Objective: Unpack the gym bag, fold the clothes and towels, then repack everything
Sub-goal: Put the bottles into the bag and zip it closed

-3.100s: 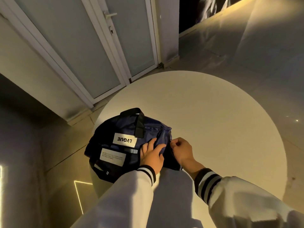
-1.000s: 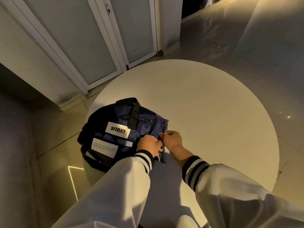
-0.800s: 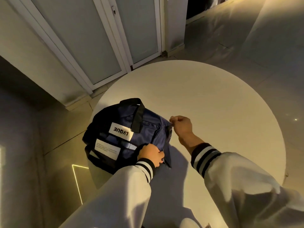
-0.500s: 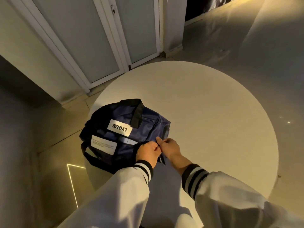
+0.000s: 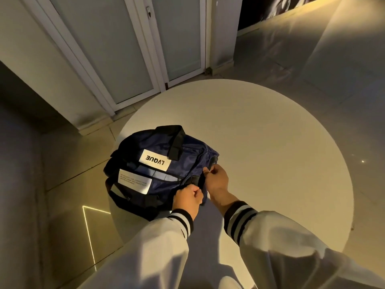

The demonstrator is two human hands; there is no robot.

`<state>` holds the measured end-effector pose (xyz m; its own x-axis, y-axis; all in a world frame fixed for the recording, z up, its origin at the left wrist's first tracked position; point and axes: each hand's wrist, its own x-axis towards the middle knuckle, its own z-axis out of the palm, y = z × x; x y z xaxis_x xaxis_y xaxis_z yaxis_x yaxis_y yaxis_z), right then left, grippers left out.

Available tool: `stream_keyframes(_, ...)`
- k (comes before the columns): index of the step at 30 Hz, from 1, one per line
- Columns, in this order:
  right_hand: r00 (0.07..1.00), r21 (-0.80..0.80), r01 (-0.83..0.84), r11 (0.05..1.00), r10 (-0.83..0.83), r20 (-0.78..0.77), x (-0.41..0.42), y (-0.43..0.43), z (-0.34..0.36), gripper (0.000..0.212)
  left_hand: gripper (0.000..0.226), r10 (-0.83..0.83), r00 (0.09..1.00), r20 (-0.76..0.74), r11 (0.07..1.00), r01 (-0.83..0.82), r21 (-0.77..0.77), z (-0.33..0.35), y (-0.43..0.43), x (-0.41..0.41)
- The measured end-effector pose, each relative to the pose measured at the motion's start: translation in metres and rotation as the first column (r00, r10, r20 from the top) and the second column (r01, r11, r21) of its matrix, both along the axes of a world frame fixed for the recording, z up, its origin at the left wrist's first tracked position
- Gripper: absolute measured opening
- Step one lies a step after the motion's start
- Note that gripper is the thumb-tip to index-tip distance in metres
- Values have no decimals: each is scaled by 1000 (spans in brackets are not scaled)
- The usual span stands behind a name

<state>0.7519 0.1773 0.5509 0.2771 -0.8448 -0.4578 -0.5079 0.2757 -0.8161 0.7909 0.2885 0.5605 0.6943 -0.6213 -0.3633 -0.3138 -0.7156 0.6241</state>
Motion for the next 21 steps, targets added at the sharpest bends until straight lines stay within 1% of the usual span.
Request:
stream_keyframes(3,997,13,36,999,-36,62,0,0,-3,26,19,13,999,-43,1000,-13,12,2,-3,5)
stream_keyframes(5,995,98,25,995,-34,91,-4,4,-5,29,23,22,998,-58,1000,-23,-15,3,-5,8)
stream_keyframes(6,998,158,-15,987,5,67,-8,7,-6,33,26,19,999,-43,999,-20,-35,6,-6,8)
stream_keyframes(8,994,271,-107,957,103,30,-17,16,-10,45,34,-25,999,34,999,26,-35,11,-9,9)
stream_keyframes(9,993,284,-118,952,110,46,-19,18,-12,47,38,-74,995,66,997,75,-11,13,-9,10)
stream_keyframes(11,994,239,-78,968,58,88,-20,19,-11,45,39,-168,984,66,985,164,60,14,-7,10)
stream_keyframes(12,995,200,-64,978,46,92,-20,19,-9,43,37,-182,983,20,981,180,70,13,-5,11)
stream_keyframes(14,995,126,-75,989,67,68,-19,19,-6,42,35,-154,985,-79,987,157,35,11,3,11)
stream_keyframes(15,996,93,-80,992,75,54,-19,19,-5,43,35,-135,986,-101,990,138,15,11,5,12)
stream_keyframes(18,995,-3,-95,996,95,13,-17,18,-1,52,39,-112,986,-124,994,110,-23,14,6,16)
stream_keyframes(21,994,-62,-109,992,108,-10,-13,17,1,52,39,-111,987,-117,994,110,-20,14,7,20)
